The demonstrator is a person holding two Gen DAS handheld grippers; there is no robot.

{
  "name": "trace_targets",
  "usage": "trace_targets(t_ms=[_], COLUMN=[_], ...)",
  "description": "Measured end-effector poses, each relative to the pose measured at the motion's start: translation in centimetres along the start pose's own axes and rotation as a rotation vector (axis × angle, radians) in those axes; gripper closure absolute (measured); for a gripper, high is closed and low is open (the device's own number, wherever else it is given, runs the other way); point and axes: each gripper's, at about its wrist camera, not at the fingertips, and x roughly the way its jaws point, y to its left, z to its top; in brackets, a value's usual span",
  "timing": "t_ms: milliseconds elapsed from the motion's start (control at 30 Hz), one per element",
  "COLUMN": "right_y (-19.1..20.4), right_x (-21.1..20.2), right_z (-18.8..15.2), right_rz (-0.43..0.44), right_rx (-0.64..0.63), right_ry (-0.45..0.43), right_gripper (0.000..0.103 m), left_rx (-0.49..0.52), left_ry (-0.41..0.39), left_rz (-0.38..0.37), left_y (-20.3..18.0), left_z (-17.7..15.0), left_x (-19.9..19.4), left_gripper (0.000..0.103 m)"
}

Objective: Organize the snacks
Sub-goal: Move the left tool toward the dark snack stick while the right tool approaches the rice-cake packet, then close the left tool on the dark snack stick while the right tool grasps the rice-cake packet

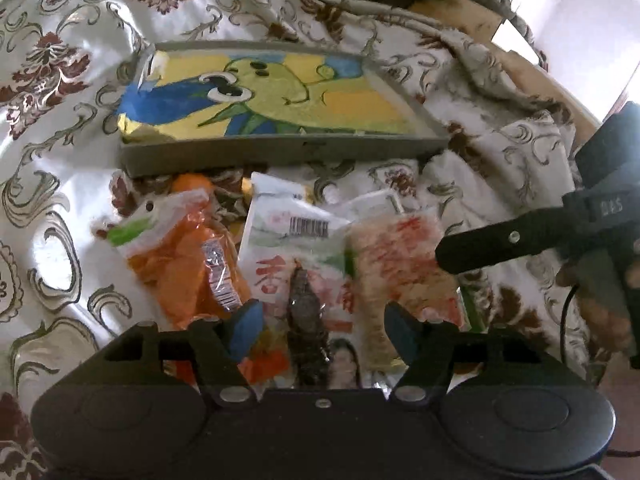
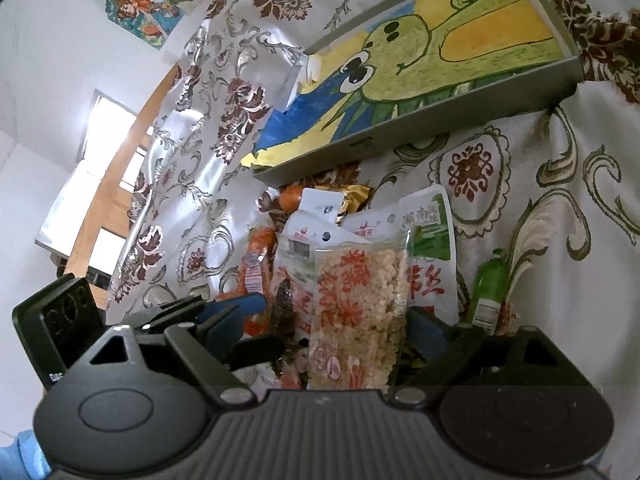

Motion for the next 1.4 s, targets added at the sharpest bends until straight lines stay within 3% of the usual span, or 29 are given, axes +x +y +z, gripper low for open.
trace_targets(t_ms=[133,367,433,500,567,733,1033,1233,1400], right_y=[-0.2,-0.5,-0.7,-0.7,-0.5,-0.6,-1.2,-1.1,-1.4], right_x=[0.5,1.5,1.5,1.5,1.5,1.3,-1.0,-1.4,-2.3], right_z=[0.0,-0.1,0.0,0.0,-0.1,0.0,0.2,0.3,0.2], right_rz=[-0.014,-0.028,-0.026,-0.028,-0.034,-0.045,0.006,0.008,0.107], right_rx=[0.006,0.026,0.037,0.038,0.026,0.034,0.085,0.080,0.126], right_ry=[0.015,0.041,0.042,0.042,0.042,0.037,-0.026,-0.040,-0.083], right_gripper=[0.011,0.011,0.011,0.011,0.011,0.011,0.015,0.022,0.023], left_rx=[0.034,0.066,0.040,0.016,-0.014,-0.070,-0.204,-0.150,-0.147], left_ry=[0.001,0.022,0.014,0.003,-0.006,-0.019,-0.061,-0.037,-0.024], left_rz=[-0.045,-0.076,-0.083,-0.077,-0.082,-0.121,-0.295,-0.255,-0.205], left_y=[0.1,0.3,0.7,1.1,1.5,2.2,2.7,1.7,1.8], left_z=[-0.1,-0.2,-0.2,0.0,0.3,0.7,0.9,0.6,0.4], left_x=[0.4,1.2,1.0,0.8,0.6,-0.1,-0.5,0.2,0.5], left_gripper=[0.016,0.013,0.020,0.043,0.056,0.063,0.070,0.071,0.083])
